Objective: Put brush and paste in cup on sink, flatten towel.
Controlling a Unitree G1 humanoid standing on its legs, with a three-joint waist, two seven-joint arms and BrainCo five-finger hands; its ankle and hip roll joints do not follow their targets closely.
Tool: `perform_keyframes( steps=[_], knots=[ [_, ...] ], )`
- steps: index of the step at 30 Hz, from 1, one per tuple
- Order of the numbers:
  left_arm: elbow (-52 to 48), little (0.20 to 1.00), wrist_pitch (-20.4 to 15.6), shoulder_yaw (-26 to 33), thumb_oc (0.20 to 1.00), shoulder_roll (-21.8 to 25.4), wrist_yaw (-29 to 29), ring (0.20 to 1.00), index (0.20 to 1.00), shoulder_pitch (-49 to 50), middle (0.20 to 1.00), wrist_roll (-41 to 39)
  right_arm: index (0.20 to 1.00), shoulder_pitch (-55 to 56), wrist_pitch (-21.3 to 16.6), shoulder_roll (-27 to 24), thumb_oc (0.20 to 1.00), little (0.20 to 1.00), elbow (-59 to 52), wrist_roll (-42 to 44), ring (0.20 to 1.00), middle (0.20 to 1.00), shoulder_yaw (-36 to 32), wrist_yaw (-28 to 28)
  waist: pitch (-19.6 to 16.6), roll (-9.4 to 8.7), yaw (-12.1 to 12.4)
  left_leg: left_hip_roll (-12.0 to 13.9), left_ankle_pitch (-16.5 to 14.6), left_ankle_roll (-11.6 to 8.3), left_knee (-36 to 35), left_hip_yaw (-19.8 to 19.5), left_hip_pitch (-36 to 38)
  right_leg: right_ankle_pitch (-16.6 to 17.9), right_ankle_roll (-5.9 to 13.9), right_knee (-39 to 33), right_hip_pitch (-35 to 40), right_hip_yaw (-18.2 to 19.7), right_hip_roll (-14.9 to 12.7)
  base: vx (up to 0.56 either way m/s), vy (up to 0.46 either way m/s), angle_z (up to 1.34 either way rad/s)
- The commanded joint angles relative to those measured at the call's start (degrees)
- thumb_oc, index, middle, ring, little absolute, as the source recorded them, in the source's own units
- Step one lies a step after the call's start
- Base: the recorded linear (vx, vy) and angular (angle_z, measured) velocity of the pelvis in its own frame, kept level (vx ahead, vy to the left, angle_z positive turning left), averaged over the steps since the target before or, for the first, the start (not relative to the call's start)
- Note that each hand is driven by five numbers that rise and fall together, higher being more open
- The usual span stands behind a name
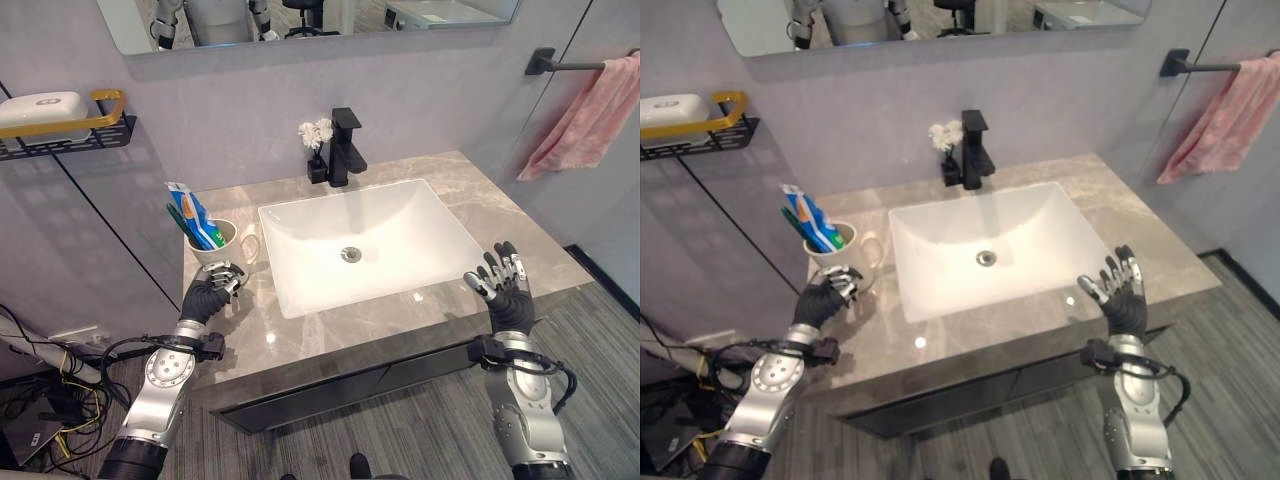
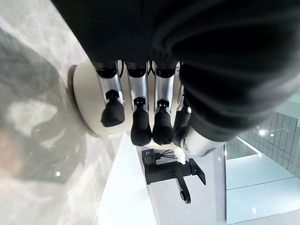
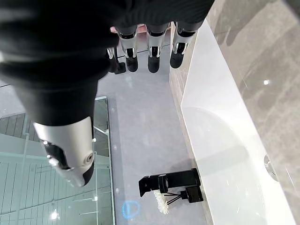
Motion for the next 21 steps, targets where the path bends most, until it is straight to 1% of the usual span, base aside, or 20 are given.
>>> perform_keyframes(
  steps=[1,8,16,21],
  knots=[
    [3.92,0.2,-2.18,1.09,0.2,4.14,0.75,0.2,0.2,-5.93,0.2,1.2,1.0,-2.05,-2.01,-0.11,1.0,1.0,-2.01,1.53,1.0,1.0,-2.27,0.75,0.16,-2.12,-0.76,1.38,-10.46,-0.27,0.62,-1.86,5.2,-7.46,3.77,0.42,4.62,-4.34,-4.49,0.0,0.0,0.0],
    [4.94,0.2,-1.73,0.26,0.2,3.02,-0.08,0.2,0.2,-4.26,0.2,1.12,1.0,-1.88,-1.64,-0.04,1.0,1.0,-2.31,2.04,1.0,1.0,-2.03,1.19,0.21,-2.02,-0.71,1.38,-10.36,-0.35,0.62,-1.82,5.29,-7.42,3.69,0.42,4.8,-4.68,-4.48,0.0,0.0,0.0],
    [6.22,0.2,-1.59,0.18,0.2,1.77,0.26,0.2,0.2,-4.13,0.2,1.51,1.0,-1.04,-1.56,0.06,1.0,1.0,-2.35,1.92,1.0,1.0,-2.23,1.06,0.76,-2.19,-0.89,1.33,-10.11,-0.29,0.62,-1.73,4.88,-7.15,3.61,0.42,4.29,-4.63,-4.48,0.0,0.0,0.0],
    [6.78,0.2,-1.52,0.31,0.2,1.96,0.63,0.2,0.2,-4.57,0.2,1.99,1.0,-0.89,-1.76,0.1,1.0,1.0,-2.42,1.93,1.0,1.0,-2.42,1.01,0.83,-2.32,-0.93,1.41,-10.07,-0.31,0.62,-1.63,4.78,-7.04,3.66,0.42,4.15,-4.6,-4.43,0.0,0.0,0.0]
  ],
)
